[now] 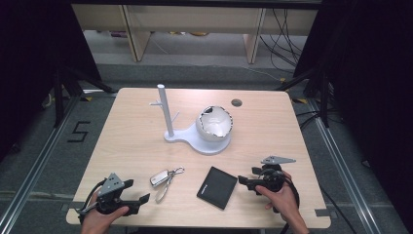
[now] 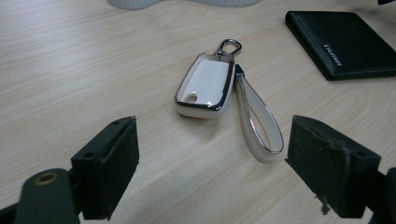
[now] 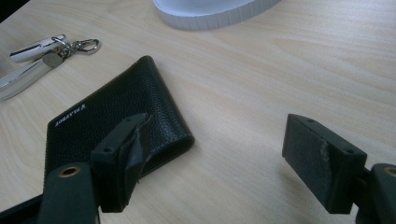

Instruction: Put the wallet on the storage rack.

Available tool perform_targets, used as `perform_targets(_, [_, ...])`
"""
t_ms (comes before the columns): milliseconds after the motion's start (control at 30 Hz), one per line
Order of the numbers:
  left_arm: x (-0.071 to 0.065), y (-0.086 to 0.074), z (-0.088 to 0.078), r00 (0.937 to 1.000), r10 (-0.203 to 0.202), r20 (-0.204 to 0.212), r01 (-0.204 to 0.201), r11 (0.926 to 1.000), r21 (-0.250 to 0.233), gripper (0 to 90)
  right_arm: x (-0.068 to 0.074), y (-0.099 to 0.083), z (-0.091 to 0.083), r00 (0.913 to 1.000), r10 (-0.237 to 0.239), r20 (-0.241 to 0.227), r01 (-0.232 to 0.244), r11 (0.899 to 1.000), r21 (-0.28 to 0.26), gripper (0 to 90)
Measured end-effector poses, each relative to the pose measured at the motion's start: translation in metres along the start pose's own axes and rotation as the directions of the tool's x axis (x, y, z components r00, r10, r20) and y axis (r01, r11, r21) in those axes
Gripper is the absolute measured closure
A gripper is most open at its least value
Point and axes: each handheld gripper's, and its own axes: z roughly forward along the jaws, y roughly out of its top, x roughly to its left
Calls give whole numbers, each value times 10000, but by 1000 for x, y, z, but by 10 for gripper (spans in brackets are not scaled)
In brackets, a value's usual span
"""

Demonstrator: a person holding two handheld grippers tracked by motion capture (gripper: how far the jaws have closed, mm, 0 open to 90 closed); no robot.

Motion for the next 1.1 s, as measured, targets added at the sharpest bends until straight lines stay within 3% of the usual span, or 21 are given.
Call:
perform_targets(33, [0, 0, 0, 10000, -14, 33, 14, 10000, -52, 163, -1, 1, -1, 9995, -275, 144, 274, 9996, 33, 245])
perform_targets(133, [-2, 1, -1, 9995, -193, 255, 199, 9995, -237, 176, -2, 1, -1, 9996, -270, 115, 270, 9996, 26, 245])
perform_targets(167, [-6, 2, -2, 9991, -145, 401, 157, 9994, -294, 176, -2, 1, -1, 9995, -287, 126, 287, 9996, 22, 245])
perform_targets(200, [-9, 3, -2, 9989, -76, 467, 92, 9994, -345, 189, 0, 1, -1, 10000, 19, 52, -19, 10000, 92, 247])
perform_targets(267, [-15, 4, -2, 9979, 166, 633, -147, 9994, -313, 199, -4, 1, -1, 9999, -122, -120, 121, 9999, -62, 249])
perform_targets(300, [-17, 4, -1, 9976, 188, 661, -166, 9993, -339, 203, -2, 1, -1, 9998, 133, -120, -134, 9999, -37, 249])
perform_targets(333, [-20, 4, 0, 9969, 204, 765, -177, 9992, -355, 207, -3, 1, -2, 9998, -202, 39, 202, 9998, -48, 250])
perform_targets(367, [-22, 5, -1, 9964, 325, 777, -304, 9991, -279, 210, -1, 1, -1, 9998, 165, -139, -166, 9998, -67, 250])
perform_targets(400, [-22, 5, -1, 9964, 325, 777, -304, 9991, -279, 214, -1, 1, -1, 9998, 165, -139, -166, 9998, -67, 250])
perform_targets(433, [-25, 5, -1, 9953, 354, 897, -315, 9985, -441, 220, -3, 1, -2, 9999, -134, -81, 134, 9999, -86, 250])
perform_targets(500, [-28, 6, -2, 9944, 289, 1018, -249, 9989, -409, 236, -3, 2, -2, 10000, -36, 8, 36, 10000, 6, 250])
perform_targets(567, [-32, 8, 1, 9879, 561, 1447, -473, 9969, -637, 278, -4, 2, -2, 9999, -116, -34, 116, 9999, -93, 251])
perform_targets(733, [-43, 11, 5, 9867, 727, 1456, -665, 9967, -472, 331, -3, 4, -5, 9999, -170, 27, 170, 9998, -69, 251])
perform_targets(800, [-51, 15, 9, 9795, 1147, 1654, -1107, 9933, -331, 346, -3, 5, -4, 9999, -136, 65, 137, 9998, -161, 251])
perform_targets(933, [-68, 21, 23, 9645, 1716, 2008, -1646, 9850, -515, 511, 2, 5, -5, 9998, 64, -167, -67, 9999, -148, 251])
perform_targets(967, [-71, 22, 25, 9585, 1860, 2161, -1793, 9825, -500, 563, 2, 6, -4, 9998, 92, -167, -94, 9999, -104, 251])
perform_targets(1000, [-76, 24, 30, 9499, 2105, 2308, -2057, 9776, -452, 616, 0, 6, -4, 9996, -235, -158, 233, 9997, -125, 251])
perform_targets(1033, [-82, 24, 34, 9442, 2206, 2445, -2167, 9753, -433, 668, 2, 6, -3, 9995, 149, -288, -152, 9999, -80, 251])
perform_targets(1100, [-92, 26, 42, 9264, 2497, 2820, -2504, 9675, -340, 732, 4, 8, -2, 9987, 131, -489, -129, 9999, 42, 252])
